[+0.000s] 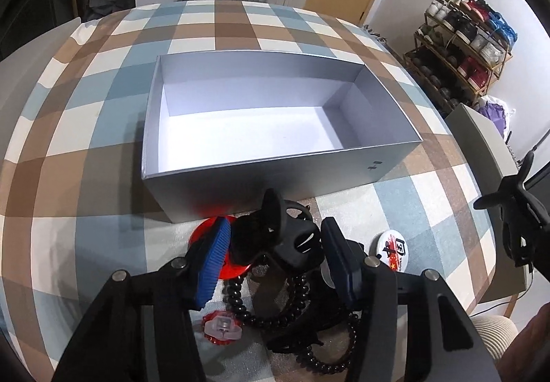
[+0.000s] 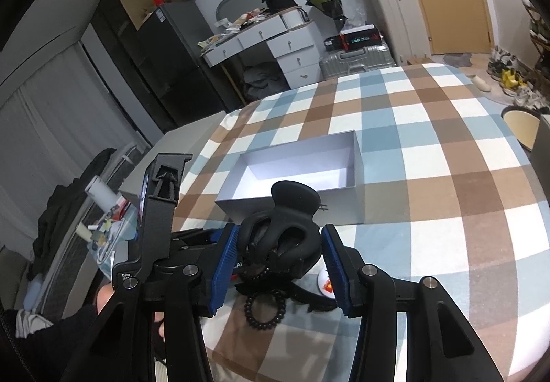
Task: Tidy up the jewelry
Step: 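Lift the black claw clips with the right gripper and carry them into the silver box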
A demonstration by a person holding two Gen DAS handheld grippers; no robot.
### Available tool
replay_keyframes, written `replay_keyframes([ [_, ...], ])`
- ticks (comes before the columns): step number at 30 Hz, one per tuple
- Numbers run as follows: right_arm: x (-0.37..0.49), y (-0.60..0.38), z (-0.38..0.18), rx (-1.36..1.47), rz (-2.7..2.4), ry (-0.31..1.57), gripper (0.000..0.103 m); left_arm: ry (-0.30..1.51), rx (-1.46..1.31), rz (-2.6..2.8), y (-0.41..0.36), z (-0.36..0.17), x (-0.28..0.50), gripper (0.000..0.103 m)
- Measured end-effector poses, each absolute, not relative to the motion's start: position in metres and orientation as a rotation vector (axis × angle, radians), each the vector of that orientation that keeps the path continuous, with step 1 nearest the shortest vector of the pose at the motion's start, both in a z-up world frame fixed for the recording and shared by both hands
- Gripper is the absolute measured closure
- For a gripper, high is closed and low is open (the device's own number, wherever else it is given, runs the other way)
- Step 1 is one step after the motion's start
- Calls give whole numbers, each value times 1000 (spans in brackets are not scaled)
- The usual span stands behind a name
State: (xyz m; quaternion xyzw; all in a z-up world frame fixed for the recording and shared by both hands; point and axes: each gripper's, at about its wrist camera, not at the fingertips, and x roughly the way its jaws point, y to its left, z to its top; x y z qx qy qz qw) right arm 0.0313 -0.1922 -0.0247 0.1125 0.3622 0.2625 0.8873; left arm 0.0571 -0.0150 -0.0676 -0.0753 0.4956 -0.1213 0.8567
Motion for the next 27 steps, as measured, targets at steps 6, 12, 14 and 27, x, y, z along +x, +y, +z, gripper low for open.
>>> replay_keyframes([
  [6,34,-193,-26,238,533,754,55,1018,-141,-266,-16,-63,55,54],
  [12,37,-193,-28,237,510,758,55,992,-129,-282,-17,-56,50,54],
  [14,38,-193,-29,235,500,758,55,980,-122,-288,-18,-54,46,54],
  [27,30,-171,-25,135,538,703,55,894,-142,-295,-1,-32,34,54],
])
